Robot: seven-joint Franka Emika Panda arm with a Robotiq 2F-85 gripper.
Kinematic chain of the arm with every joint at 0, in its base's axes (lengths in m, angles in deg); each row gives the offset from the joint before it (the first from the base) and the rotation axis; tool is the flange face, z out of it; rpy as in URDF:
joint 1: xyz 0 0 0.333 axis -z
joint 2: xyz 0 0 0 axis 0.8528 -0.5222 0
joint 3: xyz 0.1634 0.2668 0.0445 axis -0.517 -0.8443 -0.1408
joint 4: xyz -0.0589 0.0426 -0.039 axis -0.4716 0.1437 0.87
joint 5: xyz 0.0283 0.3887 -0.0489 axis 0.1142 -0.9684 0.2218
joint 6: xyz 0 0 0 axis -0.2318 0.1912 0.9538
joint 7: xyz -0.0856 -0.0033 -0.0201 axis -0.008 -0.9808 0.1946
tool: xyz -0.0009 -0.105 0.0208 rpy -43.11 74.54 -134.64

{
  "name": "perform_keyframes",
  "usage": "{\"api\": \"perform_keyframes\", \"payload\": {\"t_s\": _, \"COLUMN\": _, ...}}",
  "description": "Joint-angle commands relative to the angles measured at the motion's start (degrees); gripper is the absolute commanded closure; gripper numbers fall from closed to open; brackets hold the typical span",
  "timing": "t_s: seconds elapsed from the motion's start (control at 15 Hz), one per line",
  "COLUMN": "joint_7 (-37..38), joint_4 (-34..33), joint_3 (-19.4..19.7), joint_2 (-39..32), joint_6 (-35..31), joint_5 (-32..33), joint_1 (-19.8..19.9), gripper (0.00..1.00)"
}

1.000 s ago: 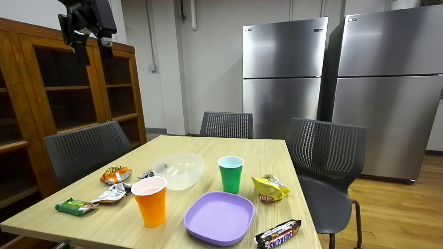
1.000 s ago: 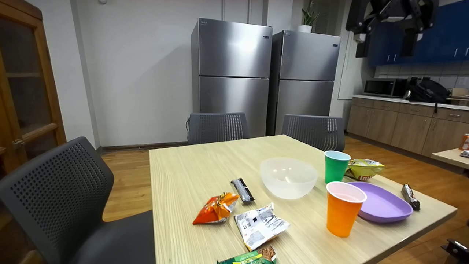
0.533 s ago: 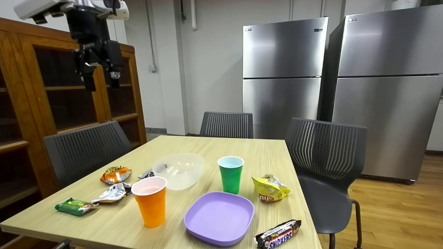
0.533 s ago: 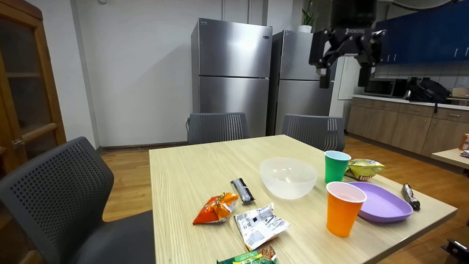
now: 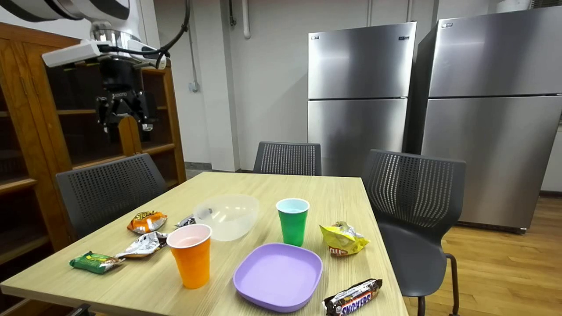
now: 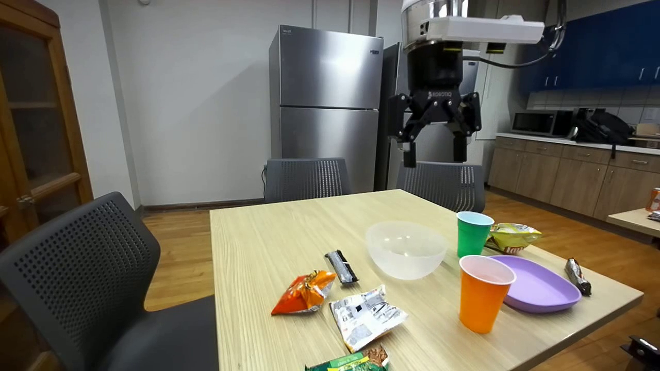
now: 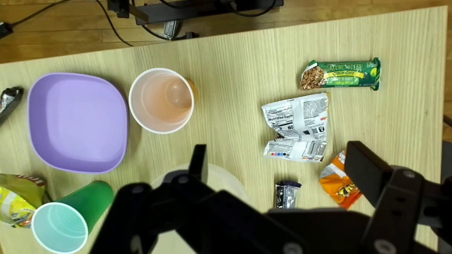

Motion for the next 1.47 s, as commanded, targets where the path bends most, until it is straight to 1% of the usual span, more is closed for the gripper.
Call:
{"api": "perform_keyframes", "payload": {"t_s": 0.0, "joint_7": 1.0, "joint_4": -6.6, "joint_3": -0.1, "joint_2": -7.6, "joint_6": 1.9, "joint_5": 0.3, "joint_1": -1.1, "gripper": 0.00}}
{"api": "perform_keyframes", "payload": {"t_s": 0.2, "joint_7": 2.2, "joint_4": -9.5, "joint_3": 0.2, "joint_2": -12.2, "joint_6": 2.1, "joint_5": 0.2, "joint_1": -1.8, "gripper": 0.00}}
{"api": "perform_keyframes", "payload": {"t_s": 0.33, "joint_7": 0.8, "joint_4": -10.9, "joint_3": 0.3, "joint_2": -14.8, "joint_6": 1.7, "joint_5": 0.7, "joint_1": -2.3, "gripper": 0.00}}
{"api": "perform_keyframes", "payload": {"t_s": 0.53, "joint_7": -6.4, "joint_4": -12.0, "joint_3": 0.0, "joint_2": -17.7, "joint_6": 1.9, "joint_5": 3.8, "joint_1": -3.7, "gripper": 0.00}}
{"api": "perform_keyframes", "payload": {"t_s": 1.0, "joint_7": -17.8, "joint_4": -13.0, "joint_3": -0.2, "joint_2": -22.2, "joint_6": 1.5, "joint_5": 11.5, "joint_1": -6.5, "gripper": 0.00}}
{"api": "perform_keyframes", "payload": {"t_s": 1.07, "joint_7": -15.0, "joint_4": -11.0, "joint_3": 0.2, "joint_2": -20.7, "joint_6": 0.2, "joint_5": 9.6, "joint_1": -6.3, "gripper": 0.00}}
{"api": "perform_keyframes", "payload": {"t_s": 1.4, "joint_7": -16.9, "joint_4": -11.6, "joint_3": 0.2, "joint_2": -21.8, "joint_6": 0.2, "joint_5": 10.4, "joint_1": -6.6, "gripper": 0.00}}
